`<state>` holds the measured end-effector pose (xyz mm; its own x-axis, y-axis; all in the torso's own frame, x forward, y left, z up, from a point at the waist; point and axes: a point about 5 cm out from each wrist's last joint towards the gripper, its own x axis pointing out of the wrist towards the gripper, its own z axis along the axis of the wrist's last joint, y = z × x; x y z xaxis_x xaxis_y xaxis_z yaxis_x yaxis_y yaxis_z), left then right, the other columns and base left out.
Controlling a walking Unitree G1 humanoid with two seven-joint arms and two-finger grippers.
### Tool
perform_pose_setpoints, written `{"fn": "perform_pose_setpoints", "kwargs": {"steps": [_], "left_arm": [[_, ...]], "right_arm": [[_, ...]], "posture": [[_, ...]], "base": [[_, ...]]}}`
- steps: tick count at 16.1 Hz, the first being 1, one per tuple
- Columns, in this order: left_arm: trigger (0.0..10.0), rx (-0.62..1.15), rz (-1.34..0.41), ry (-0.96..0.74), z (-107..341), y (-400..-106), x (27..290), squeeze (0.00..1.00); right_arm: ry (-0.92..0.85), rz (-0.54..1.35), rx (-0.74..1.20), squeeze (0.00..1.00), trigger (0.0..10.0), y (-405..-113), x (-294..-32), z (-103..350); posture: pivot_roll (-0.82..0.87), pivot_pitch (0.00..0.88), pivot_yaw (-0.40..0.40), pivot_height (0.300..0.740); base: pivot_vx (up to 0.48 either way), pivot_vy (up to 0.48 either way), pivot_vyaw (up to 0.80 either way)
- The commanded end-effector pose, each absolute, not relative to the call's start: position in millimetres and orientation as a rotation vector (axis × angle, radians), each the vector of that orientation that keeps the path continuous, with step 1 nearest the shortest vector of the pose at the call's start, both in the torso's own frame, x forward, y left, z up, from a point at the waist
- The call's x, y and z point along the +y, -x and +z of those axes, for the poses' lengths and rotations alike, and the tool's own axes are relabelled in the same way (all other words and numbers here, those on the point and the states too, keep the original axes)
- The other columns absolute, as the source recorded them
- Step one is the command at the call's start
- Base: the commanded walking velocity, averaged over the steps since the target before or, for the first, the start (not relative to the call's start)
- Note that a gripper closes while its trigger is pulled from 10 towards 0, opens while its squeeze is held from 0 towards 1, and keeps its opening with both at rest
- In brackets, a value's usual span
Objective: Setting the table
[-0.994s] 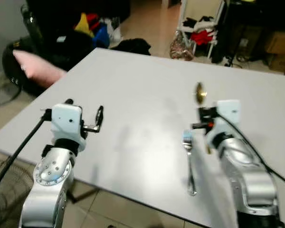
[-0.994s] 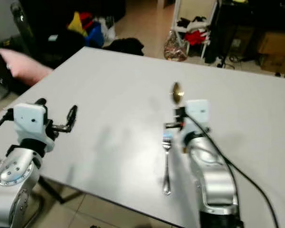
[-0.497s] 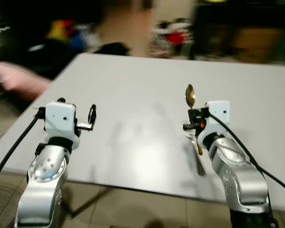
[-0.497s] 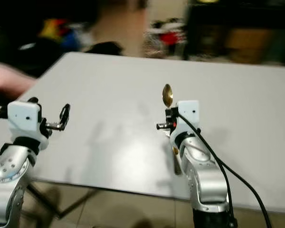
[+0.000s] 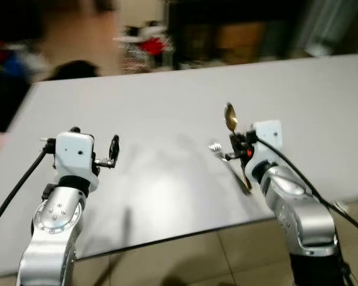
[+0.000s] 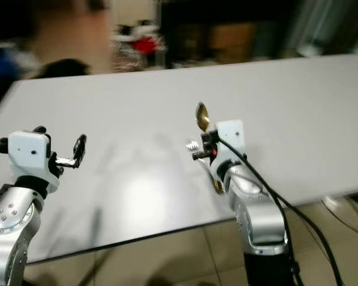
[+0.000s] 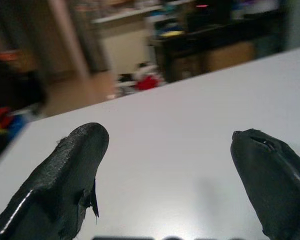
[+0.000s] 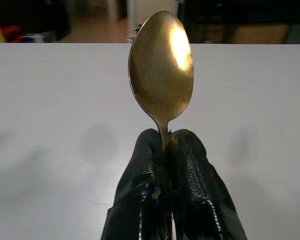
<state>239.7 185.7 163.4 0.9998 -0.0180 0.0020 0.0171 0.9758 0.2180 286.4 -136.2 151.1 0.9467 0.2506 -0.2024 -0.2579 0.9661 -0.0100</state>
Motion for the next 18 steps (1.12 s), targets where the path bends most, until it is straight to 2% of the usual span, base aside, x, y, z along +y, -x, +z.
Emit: {"fn": "perform_pose_setpoints", "kwargs": {"steps": [1, 5, 10, 12, 15, 18], "left_arm": [[10.0, -0.009, -0.015, -0.227, 166.2, -236.5, 184.8, 0.00], [10.0, 0.010, 0.002, -0.224, 165.1, -225.4, 187.1, 0.00], [10.0, 0.029, -0.013, -0.238, 165.7, -212.5, 186.9, 0.00], [10.0, 0.085, -0.122, -0.267, 164.6, -205.5, 185.7, 0.00], [10.0, 0.120, -0.213, -0.299, 165.1, -201.1, 186.0, 0.00], [10.0, 0.152, -0.281, -0.321, 164.4, -194.1, 185.7, 0.00]], "right_arm": [[0.039, 0.277, 0.206, 0.00, 10.0, -288.8, -135.2, 150.1], [0.045, 0.383, 0.212, 0.00, 10.0, -294.6, -117.5, 150.9], [0.084, 0.556, 0.256, 0.00, 10.0, -296.7, -92.1, 147.2], [0.163, 0.657, 0.354, 0.00, 10.0, -302.6, -67.8, 138.9], [0.227, 0.627, 0.439, 0.00, 10.0, -311.5, -51.5, 126.9], [0.173, 0.531, 0.534, 0.00, 10.0, -306.3, -43.0, 118.1]], "posture": [[-0.10, 0.000, 0.033, 0.740], [-0.07, 0.000, 0.017, 0.740], [-0.05, 0.000, 0.010, 0.740], [-0.04, 0.000, 0.009, 0.740], [-0.04, 0.000, 0.005, 0.740], [-0.04, 0.001, -0.015, 0.740]], "base": [[0.000, 0.409, -0.80], [0.000, 0.385, -0.52], [0.000, 0.000, 0.00], [0.000, 0.000, 0.00], [0.000, 0.000, 0.00], [0.000, 0.000, 0.00]]}}
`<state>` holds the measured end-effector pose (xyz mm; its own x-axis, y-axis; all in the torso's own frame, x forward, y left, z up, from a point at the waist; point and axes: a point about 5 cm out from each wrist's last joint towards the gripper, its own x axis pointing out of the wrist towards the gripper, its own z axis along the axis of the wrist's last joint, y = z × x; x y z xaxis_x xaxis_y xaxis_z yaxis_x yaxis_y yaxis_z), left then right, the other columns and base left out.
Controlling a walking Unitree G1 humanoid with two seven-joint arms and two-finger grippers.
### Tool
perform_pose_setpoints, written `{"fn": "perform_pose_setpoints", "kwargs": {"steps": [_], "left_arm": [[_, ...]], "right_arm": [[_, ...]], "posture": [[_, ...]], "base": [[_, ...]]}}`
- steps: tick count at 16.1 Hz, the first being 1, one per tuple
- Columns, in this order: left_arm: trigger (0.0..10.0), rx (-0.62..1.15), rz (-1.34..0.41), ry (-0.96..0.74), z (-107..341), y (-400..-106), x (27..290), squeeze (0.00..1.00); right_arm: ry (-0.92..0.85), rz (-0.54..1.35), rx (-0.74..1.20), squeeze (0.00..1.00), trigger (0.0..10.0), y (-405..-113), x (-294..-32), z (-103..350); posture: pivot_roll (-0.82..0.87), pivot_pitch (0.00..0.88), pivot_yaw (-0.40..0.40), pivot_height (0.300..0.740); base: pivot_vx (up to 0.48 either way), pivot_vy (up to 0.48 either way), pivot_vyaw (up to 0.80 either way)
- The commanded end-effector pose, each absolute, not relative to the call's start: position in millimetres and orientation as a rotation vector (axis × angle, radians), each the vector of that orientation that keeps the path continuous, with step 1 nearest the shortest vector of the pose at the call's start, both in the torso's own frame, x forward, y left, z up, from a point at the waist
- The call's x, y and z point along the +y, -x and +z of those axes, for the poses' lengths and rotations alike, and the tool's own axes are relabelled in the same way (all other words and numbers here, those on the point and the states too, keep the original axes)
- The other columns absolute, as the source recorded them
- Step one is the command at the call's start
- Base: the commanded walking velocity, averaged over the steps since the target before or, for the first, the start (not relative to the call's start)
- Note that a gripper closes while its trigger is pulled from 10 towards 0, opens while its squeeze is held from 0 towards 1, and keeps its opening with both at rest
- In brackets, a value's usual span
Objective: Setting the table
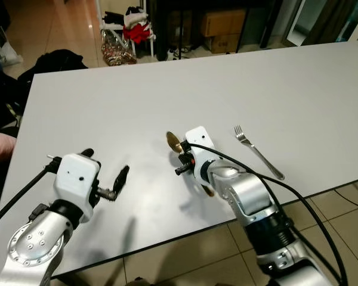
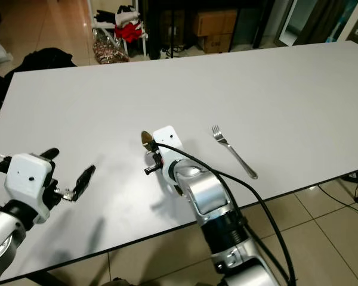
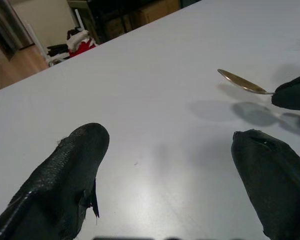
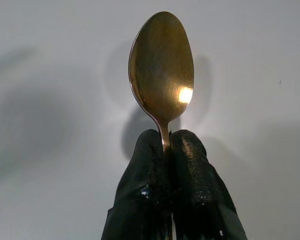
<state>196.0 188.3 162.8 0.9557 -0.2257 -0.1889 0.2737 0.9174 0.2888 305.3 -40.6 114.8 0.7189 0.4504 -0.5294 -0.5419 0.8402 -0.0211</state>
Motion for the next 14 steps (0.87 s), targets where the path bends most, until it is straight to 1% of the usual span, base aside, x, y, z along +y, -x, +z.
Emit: {"fn": "perform_pose_setpoints", "kwargs": {"steps": [1, 2, 3, 5, 6, 7, 8, 9, 12, 14], "left_arm": [[10.0, 0.150, -0.278, -0.322, 164.6, -193.6, 185.6, 0.00], [10.0, 0.141, -0.266, -0.302, 164.5, -194.2, 184.8, 0.00], [10.0, 0.115, -0.232, -0.297, 166.2, -197.1, 182.8, 0.00], [10.0, 0.095, -0.175, -0.275, 165.3, -199.6, 179.6, 0.00], [10.0, 0.098, -0.141, -0.240, 162.2, -199.2, 174.5, 0.00], [10.0, 0.091, -0.147, -0.224, 161.2, -197.2, 169.1, 0.00], [10.0, 0.093, -0.155, -0.210, 159.3, -195.5, 163.2, 0.00], [10.0, 0.094, -0.159, -0.210, 158.9, -195.1, 161.6, 0.00], [10.0, 0.087, -0.157, -0.216, 159.7, -197.1, 160.8, 0.00], [10.0, 0.082, -0.140, -0.222, 160.8, -196.9, 163.7, 0.00]], "right_arm": [[0.168, 0.539, 0.527, 0.00, 10.0, -302.2, -41.5, 117.7], [0.138, 0.538, 0.509, 0.00, 10.0, -297.7, -41.5, 118.3], [0.099, 0.567, 0.421, 0.00, 10.0, -292.8, -42.7, 127.2], [0.075, 0.571, 0.353, 0.00, 10.0, -286.7, -53.4, 136.2], [0.082, 0.563, 0.320, 0.00, 10.0, -279.6, -64.1, 140.8], [0.095, 0.545, 0.308, 0.00, 10.0, -274.5, -76.0, 141.1], [0.072, 0.522, 0.297, 0.00, 10.0, -269.4, -88.4, 140.9], [0.059, 0.517, 0.301, 0.00, 10.0, -267.9, -91.3, 140.3], [0.083, 0.482, 0.281, 0.00, 10.0, -261.1, -104.4, 135.7], [0.094, 0.495, 0.278, 0.00, 10.0, -258.7, -106.0, 135.5]], "posture": [[-0.03, 0.005, -0.017, 0.740], [-0.03, 0.004, -0.017, 0.740], [-0.03, 0.009, -0.015, 0.740], [-0.04, 0.010, -0.010, 0.740], [-0.05, 0.008, 0.000, 0.740], [-0.05, 0.005, 0.008, 0.740], [-0.06, 0.000, 0.016, 0.740], [-0.06, 0.000, 0.016, 0.740], [-0.06, 0.000, 0.021, 0.740], [-0.06, 0.000, 0.021, 0.740]], "base": [[0.000, 0.000, 0.00], [0.000, 0.000, 0.00], [0.000, 0.000, 0.00], [0.000, 0.000, 0.00], [0.000, 0.000, 0.00], [0.000, 0.307, 0.00], [0.000, 0.375, 0.00], [0.000, 0.375, 0.00], [0.000, 0.386, -0.53], [0.000, 0.384, 0.00]]}}
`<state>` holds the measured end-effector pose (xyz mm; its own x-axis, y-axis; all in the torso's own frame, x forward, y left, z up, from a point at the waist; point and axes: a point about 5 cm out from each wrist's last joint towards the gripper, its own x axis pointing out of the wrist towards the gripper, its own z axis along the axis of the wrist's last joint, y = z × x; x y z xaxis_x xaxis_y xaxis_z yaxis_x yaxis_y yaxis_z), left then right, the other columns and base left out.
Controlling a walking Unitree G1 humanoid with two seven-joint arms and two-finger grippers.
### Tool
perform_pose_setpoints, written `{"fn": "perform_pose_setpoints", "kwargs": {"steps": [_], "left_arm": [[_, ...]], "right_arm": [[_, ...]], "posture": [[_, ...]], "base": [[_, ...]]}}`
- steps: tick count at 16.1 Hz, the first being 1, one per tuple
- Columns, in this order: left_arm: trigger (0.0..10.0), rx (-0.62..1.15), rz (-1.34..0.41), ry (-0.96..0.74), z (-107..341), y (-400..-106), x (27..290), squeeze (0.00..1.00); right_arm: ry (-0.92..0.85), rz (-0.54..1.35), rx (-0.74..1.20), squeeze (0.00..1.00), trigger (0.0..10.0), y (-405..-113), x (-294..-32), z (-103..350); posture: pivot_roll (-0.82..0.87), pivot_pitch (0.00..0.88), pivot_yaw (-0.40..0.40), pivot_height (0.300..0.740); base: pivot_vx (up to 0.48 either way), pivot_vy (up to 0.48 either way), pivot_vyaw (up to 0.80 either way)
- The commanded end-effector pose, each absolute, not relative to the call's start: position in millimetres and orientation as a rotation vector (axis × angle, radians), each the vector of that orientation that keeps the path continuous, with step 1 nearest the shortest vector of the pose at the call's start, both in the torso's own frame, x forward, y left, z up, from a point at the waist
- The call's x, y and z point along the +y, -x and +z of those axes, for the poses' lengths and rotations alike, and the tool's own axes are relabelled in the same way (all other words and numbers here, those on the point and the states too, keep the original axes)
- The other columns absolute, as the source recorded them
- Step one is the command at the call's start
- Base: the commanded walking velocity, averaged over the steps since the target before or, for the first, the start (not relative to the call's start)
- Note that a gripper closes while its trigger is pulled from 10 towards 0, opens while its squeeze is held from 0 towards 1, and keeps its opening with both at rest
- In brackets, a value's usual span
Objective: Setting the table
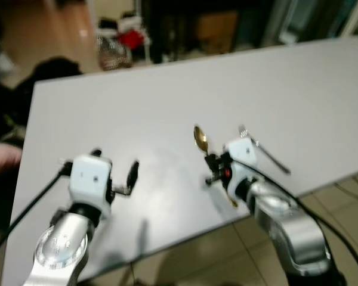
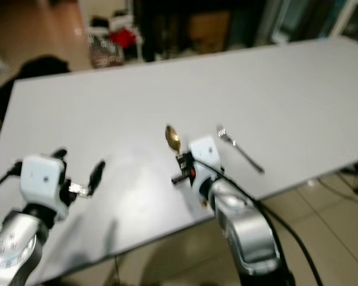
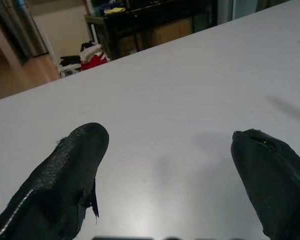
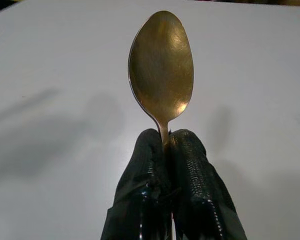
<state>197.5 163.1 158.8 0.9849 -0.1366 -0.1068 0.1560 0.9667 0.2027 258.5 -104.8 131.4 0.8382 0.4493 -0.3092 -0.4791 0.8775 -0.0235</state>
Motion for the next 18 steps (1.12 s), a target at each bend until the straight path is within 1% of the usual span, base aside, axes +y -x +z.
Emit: {"fn": "perform_pose_setpoints", "kwargs": {"steps": [1, 3, 5, 7, 10, 13, 15, 18], "left_arm": [[10.0, 0.081, -0.138, -0.225, 160.8, -196.4, 163.8, 0.00], [10.0, 0.065, -0.157, -0.250, 163.4, -195.8, 161.7, 0.00], [10.0, 0.066, -0.162, -0.286, 164.4, -196.0, 160.8, 0.00], [10.0, 0.080, -0.169, -0.268, 161.6, -196.1, 159.7, 0.00], [10.0, 0.101, -0.188, -0.258, 159.6, -196.4, 158.6, 0.00], [10.0, 0.108, -0.267, -0.267, 160.2, -197.5, 155.0, 0.00], [10.0, 0.126, -0.336, -0.268, 160.0, -198.0, 151.8, 0.00], [10.0, 0.133, -0.367, -0.268, 160.1, -199.0, 151.1, 0.00]], "right_arm": [[0.092, 0.497, 0.279, 0.00, 10.0, -258.3, -106.2, 135.3], [0.084, 0.500, 0.289, 0.00, 10.0, -259.4, -105.7, 134.5], [0.079, 0.492, 0.294, 0.00, 10.0, -260.6, -106.8, 133.9], [0.071, 0.492, 0.301, 0.00, 10.0, -261.0, -107.4, 133.7], [0.064, 0.495, 0.310, 0.00, 10.0, -262.6, -104.9, 134.3], [0.109, 0.506, 0.372, 0.00, 10.0, -270.9, -98.0, 130.1], [0.187, 0.498, 0.450, 0.00, 10.0, -278.5, -96.0, 121.6], [0.196, 0.493, 0.465, 0.00, 10.0, -291.3, -89.0, 120.8]], "posture": [[-0.05, 0.000, 0.020, 0.740], [-0.05, 0.000, 0.018, 0.740], [-0.05, 0.000, 0.018, 0.740], [-0.04, 0.000, 0.016, 0.740], [-0.04, 0.000, 0.018, 0.740], [-0.05, 0.000, 0.027, 0.740], [-0.05, 0.000, 0.030, 0.740], [-0.06, 0.002, 0.033, 0.740]], "base": [[0.000, 0.386, 0.00], [0.000, 0.139, 0.00], [0.000, -0.480, 0.00], [0.000, -0.480, 0.00], [0.000, 0.000, 0.00], [0.000, 0.000, 0.00], [0.000, 0.000, 0.00], [0.000, 0.000, 0.00]]}}
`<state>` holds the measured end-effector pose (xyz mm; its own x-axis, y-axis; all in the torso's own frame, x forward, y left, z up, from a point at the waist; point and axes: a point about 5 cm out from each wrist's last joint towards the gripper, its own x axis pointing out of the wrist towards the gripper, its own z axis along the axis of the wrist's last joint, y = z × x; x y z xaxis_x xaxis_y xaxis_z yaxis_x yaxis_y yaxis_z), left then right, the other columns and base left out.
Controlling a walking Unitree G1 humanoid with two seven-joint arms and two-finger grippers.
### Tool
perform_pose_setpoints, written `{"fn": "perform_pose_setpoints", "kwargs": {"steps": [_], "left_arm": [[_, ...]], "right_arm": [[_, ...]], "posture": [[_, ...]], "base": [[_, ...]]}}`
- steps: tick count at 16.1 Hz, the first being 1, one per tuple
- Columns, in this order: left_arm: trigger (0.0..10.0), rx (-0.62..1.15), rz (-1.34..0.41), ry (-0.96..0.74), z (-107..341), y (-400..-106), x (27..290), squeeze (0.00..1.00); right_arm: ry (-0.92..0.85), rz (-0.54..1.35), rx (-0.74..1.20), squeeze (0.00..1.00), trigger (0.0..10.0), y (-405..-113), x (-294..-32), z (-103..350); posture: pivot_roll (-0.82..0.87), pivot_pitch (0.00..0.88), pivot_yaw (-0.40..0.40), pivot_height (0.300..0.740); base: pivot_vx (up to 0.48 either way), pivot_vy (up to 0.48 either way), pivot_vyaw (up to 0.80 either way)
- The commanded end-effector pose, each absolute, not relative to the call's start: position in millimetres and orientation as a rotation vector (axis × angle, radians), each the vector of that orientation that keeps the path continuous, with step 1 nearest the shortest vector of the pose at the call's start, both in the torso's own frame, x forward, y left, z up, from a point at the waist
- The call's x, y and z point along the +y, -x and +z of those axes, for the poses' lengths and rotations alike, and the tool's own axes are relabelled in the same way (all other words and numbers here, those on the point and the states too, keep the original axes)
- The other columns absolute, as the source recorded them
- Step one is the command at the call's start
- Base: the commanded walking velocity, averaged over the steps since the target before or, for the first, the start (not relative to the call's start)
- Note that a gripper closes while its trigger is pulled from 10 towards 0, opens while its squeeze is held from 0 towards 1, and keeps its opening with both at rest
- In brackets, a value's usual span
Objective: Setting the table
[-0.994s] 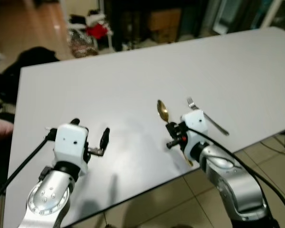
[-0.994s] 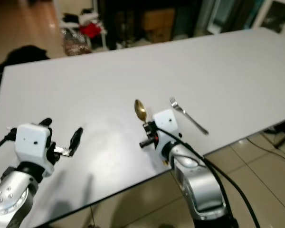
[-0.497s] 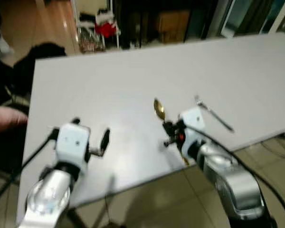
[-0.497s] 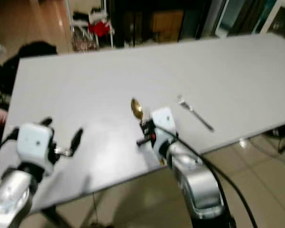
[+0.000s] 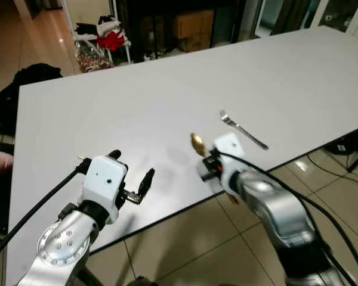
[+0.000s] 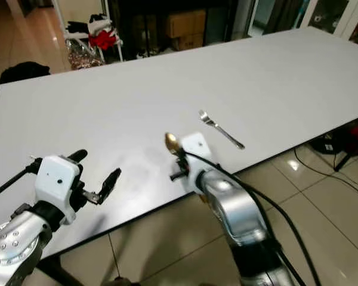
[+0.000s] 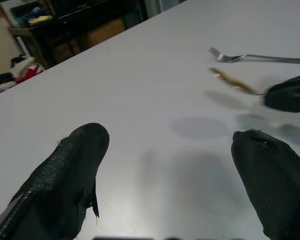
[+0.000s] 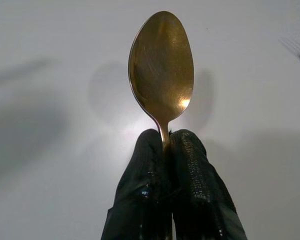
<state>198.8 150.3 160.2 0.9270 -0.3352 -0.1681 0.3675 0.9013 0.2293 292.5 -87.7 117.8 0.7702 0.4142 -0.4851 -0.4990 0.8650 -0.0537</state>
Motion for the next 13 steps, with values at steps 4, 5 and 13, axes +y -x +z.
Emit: {"fn": "perform_pose_setpoints", "kwargs": {"steps": [4, 5, 13], "left_arm": [[10.0, 0.152, -0.383, -0.272, 157.9, -199.0, 154.4, 0.00], [10.0, 0.162, -0.384, -0.274, 157.0, -197.8, 156.2, 0.00], [10.0, 0.216, -0.310, -0.282, 154.8, -191.7, 177.4, 0.00]], "right_arm": [[0.192, 0.548, 0.494, 0.00, 10.0, -318.8, -67.6, 123.8], [0.202, 0.566, 0.500, 0.00, 10.0, -321.3, -61.6, 123.2], [0.182, 0.548, 0.533, 0.00, 10.0, -340.6, -5.0, 117.8]], "posture": [[-0.07, 0.016, 0.030, 0.740], [-0.07, 0.020, 0.027, 0.740], [-0.05, 0.041, 0.003, 0.740]], "base": [[0.000, 0.000, 0.00], [0.000, 0.000, 0.00], [0.000, 0.000, 0.00]]}}
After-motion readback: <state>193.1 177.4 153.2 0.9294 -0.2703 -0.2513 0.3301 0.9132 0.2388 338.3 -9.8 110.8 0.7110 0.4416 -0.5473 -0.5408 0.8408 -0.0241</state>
